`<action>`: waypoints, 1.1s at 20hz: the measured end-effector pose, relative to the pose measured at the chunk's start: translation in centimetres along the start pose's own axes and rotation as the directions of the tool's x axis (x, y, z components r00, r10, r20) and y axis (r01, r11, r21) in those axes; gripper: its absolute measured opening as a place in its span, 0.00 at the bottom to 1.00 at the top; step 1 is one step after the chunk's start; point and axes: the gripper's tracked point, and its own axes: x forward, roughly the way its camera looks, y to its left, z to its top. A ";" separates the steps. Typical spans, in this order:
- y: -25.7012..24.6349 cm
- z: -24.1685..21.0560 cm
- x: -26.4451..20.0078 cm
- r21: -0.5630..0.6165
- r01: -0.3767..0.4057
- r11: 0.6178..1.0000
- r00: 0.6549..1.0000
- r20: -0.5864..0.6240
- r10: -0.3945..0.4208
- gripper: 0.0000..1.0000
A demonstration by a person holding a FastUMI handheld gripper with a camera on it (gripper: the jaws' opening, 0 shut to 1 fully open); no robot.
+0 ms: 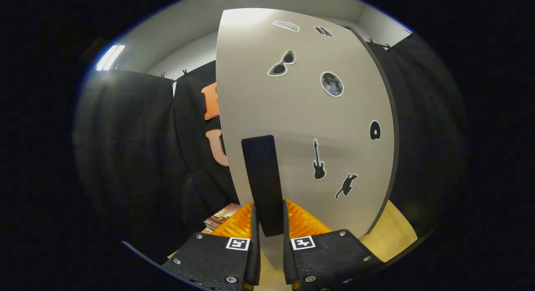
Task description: Open the shoe cabinet door, grab the shoes and put them into the shoe cabinet, then close the shoe cabinet door.
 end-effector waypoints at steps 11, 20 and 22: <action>-3.3 -0.3 -4.4 0.037 -0.020 0.999 1.000 -0.005 0.021 0.21; -5.0 -0.1 -5.6 0.086 0.031 0.996 0.999 0.028 -0.033 0.13; -5.5 0.0 -5.6 0.081 0.056 0.995 0.998 0.032 -0.059 0.13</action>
